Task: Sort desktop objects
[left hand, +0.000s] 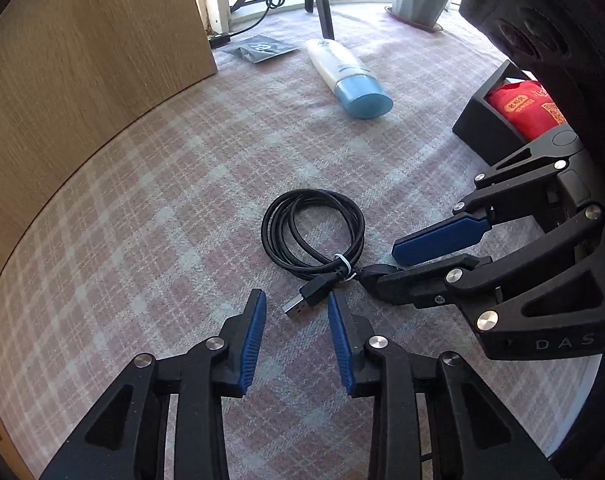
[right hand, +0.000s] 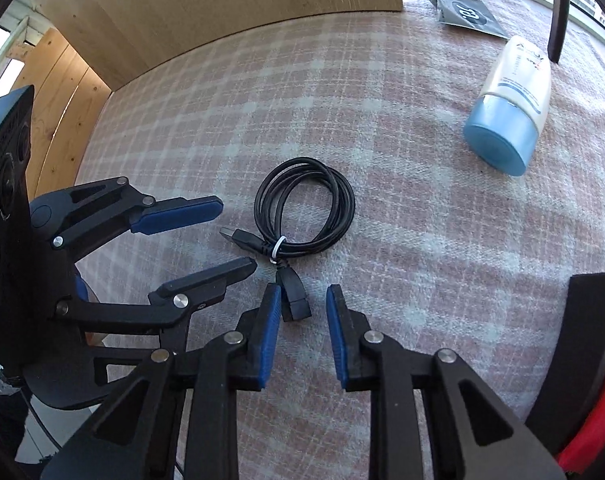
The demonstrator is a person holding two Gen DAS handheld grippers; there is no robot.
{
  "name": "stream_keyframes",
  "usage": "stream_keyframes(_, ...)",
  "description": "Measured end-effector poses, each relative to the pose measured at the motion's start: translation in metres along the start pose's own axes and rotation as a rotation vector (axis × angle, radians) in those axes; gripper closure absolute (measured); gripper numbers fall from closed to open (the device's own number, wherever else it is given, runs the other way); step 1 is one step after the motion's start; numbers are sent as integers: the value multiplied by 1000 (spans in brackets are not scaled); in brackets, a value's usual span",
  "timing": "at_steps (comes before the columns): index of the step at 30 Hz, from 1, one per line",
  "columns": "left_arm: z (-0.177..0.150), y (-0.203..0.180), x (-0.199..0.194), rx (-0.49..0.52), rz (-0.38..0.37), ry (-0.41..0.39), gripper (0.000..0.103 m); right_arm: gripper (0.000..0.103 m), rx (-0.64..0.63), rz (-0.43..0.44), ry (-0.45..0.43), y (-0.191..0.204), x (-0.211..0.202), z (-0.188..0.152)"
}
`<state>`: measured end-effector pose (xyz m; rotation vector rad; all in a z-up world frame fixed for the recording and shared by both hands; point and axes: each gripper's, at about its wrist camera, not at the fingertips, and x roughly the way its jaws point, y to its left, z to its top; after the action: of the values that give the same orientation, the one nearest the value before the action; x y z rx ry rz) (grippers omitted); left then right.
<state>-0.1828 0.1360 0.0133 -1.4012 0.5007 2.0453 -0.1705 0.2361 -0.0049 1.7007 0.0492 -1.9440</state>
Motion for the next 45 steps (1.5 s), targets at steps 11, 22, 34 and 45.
stream_keyframes(11,3,2,-4,-29,-52,-12,87,88,-60,-85,-11,26,7,0)
stream_keyframes(22,11,-19,-41,-38,-62,-83,89,90,-50,-90,-90,53,-41,-24)
stream_keyframes(34,69,-110,-80,118,-129,-185,89,91,57,-159,-226,-14,-151,-75)
stream_keyframes(45,106,-251,-78,325,-247,-193,89,91,284,-273,-288,-104,-230,-176)
